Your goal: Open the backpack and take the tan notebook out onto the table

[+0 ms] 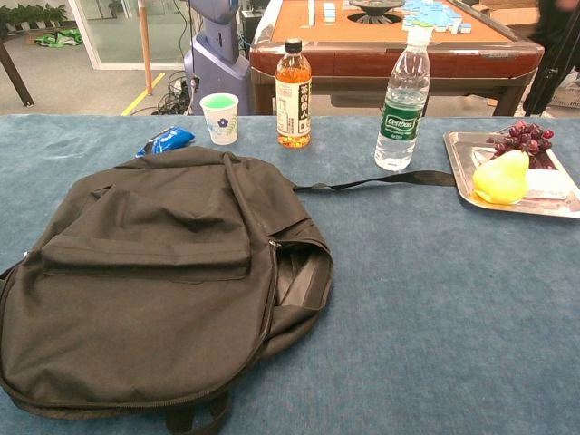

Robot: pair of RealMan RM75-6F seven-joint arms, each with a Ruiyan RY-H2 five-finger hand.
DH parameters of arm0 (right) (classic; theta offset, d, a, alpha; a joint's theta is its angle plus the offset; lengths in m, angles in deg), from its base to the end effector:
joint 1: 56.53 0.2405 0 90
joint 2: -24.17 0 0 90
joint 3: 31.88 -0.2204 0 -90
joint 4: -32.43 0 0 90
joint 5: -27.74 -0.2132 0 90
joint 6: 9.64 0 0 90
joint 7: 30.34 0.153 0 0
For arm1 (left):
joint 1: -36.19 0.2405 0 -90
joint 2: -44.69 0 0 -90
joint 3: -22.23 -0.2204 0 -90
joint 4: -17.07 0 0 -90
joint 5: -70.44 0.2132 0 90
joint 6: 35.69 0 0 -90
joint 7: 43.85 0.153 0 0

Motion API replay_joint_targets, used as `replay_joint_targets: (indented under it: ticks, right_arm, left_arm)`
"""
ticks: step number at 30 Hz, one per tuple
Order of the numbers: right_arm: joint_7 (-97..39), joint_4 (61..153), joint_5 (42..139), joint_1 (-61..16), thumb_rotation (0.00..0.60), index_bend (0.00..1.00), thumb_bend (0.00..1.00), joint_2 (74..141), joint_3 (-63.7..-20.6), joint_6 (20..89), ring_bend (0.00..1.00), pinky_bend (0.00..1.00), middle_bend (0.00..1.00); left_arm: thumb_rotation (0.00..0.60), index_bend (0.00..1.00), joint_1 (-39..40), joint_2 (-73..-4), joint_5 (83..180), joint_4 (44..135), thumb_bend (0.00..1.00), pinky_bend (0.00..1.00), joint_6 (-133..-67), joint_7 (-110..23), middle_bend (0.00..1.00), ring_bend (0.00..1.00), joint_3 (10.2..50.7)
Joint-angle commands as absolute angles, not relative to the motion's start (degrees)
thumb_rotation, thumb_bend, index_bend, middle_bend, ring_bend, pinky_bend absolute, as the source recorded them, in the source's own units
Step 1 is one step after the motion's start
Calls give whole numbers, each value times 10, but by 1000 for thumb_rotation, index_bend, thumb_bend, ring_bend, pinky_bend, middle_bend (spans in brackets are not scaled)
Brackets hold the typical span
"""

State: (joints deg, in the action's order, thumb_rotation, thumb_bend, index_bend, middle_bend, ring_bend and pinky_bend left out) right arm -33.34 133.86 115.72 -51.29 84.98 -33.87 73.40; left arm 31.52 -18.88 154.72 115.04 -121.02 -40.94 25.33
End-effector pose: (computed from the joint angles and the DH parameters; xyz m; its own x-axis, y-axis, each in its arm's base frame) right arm -0.2499 -0.1832 0.1336 0.3565 -0.0563 0.9326 -0.9335 -0.0618 0.3532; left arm -0.2652 0.1859 0.1370 0.3583 0.0031 0.9336 0.9335 0.0146 -0.3583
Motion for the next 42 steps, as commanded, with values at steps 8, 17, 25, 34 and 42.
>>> replay_joint_targets:
  ticks: [8, 17, 25, 34, 42]
  right_arm:
    - [-336, 1351, 1160, -515, 600, 150, 329, 835, -353, 756, 108, 169, 158]
    - [-336, 1363, 1168, -514, 600, 150, 328, 823, -357, 763, 108, 169, 159]
    - [-338, 1367, 1169, -512, 600, 150, 327, 825, -354, 757, 108, 169, 157]
    - [-345, 1377, 1168, -514, 600, 150, 327, 822, -348, 752, 108, 169, 154]
    - [-347, 1384, 1168, -522, 600, 150, 328, 817, -345, 761, 108, 169, 153]
  left_arm:
    - [600, 213, 289, -191, 1570, 1121, 140, 153, -1174, -436, 85, 78, 248]
    - [600, 121, 235, -213, 1638, 1052, 139, 88, -1118, -487, 85, 62, 229]
    - [600, 50, 194, -255, 1687, 974, 139, 71, -1098, -513, 52, 34, 215]
    - [600, 3, 167, -320, 1729, 874, 139, 54, -1108, -509, 41, 21, 200]
    - [600, 2, 159, -357, 1737, 804, 138, 51, -1123, -523, 37, 20, 188]
